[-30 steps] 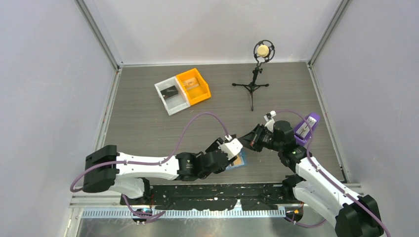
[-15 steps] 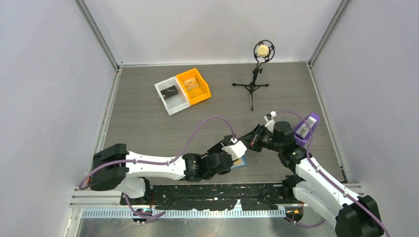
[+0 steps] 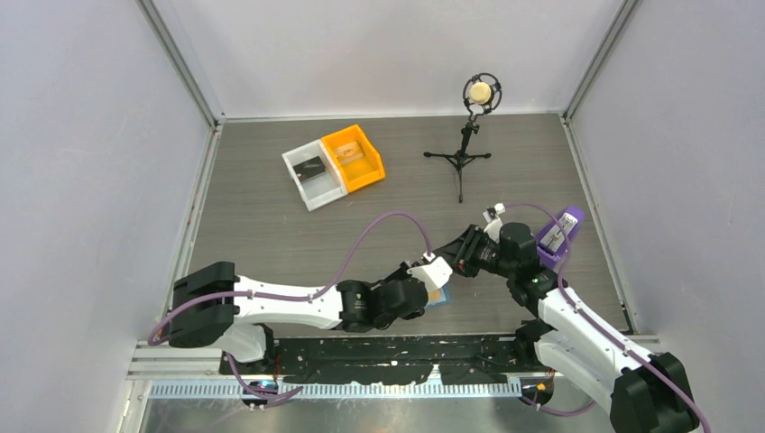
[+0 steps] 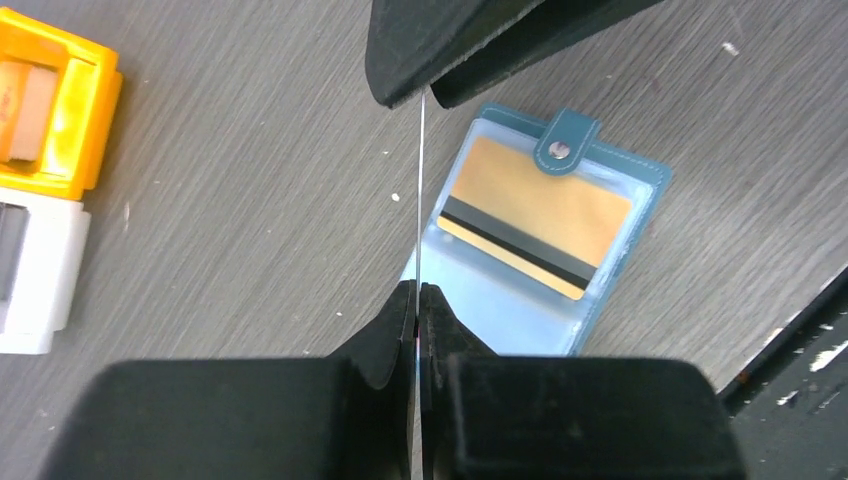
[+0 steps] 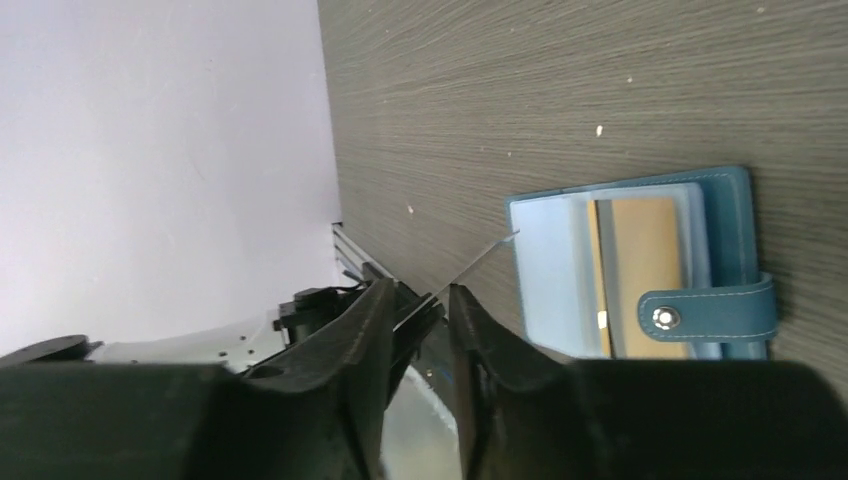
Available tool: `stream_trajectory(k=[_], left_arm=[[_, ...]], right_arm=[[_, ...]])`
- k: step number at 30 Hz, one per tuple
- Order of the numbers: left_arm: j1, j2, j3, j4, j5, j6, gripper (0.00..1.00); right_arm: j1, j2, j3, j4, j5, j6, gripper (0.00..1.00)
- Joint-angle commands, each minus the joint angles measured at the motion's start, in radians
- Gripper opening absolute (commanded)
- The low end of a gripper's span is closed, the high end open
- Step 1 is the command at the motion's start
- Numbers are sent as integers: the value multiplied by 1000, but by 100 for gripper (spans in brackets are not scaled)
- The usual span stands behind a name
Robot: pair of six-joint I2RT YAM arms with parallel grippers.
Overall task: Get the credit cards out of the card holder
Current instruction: Remove the credit card from the card holder.
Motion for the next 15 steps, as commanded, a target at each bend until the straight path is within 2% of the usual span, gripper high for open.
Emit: stream_trajectory(k=[1, 8, 15], left_arm=[[36, -26, 49, -30, 90, -94, 0], [141, -126, 4, -97, 337, -229, 0], [244, -280, -120, -4, 597, -382, 0]], right_arm=[[-5, -35, 45, -49, 31, -160, 38], [-12, -172, 113, -158, 70, -425, 50], [-12, -345, 118, -154, 41, -595, 57]])
